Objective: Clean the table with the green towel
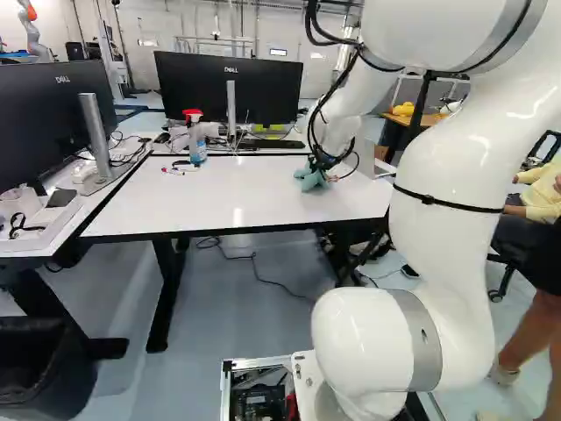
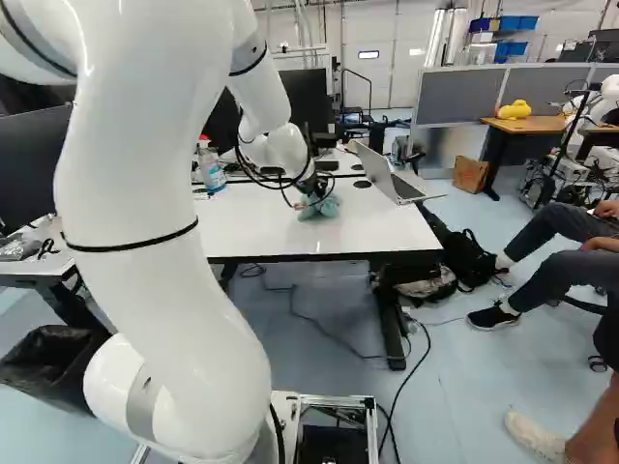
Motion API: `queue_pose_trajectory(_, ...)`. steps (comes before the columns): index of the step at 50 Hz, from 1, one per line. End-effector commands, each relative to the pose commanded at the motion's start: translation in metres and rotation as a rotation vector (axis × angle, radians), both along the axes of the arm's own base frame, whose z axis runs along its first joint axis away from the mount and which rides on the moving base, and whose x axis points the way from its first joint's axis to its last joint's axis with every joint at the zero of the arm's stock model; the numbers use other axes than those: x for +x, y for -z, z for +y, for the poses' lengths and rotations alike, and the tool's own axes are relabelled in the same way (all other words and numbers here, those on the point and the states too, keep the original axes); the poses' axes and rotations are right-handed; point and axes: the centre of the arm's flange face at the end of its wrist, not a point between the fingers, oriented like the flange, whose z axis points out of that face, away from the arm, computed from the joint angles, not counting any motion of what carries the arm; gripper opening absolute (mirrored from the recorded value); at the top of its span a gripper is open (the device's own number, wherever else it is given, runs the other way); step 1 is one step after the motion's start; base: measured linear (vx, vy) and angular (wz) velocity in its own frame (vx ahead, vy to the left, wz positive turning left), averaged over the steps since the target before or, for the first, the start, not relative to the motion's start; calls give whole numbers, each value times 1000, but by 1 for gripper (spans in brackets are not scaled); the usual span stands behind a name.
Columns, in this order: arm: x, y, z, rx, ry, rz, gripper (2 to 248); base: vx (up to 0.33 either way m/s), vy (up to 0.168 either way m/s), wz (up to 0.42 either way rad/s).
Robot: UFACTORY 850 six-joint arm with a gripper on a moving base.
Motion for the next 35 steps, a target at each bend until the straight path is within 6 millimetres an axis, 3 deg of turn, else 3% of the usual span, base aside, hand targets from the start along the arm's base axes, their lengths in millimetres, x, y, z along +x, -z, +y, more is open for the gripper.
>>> queue_pose_trajectory(35, -39, -35, 61, 6, -113, 74, 40, 0, 0, 0)
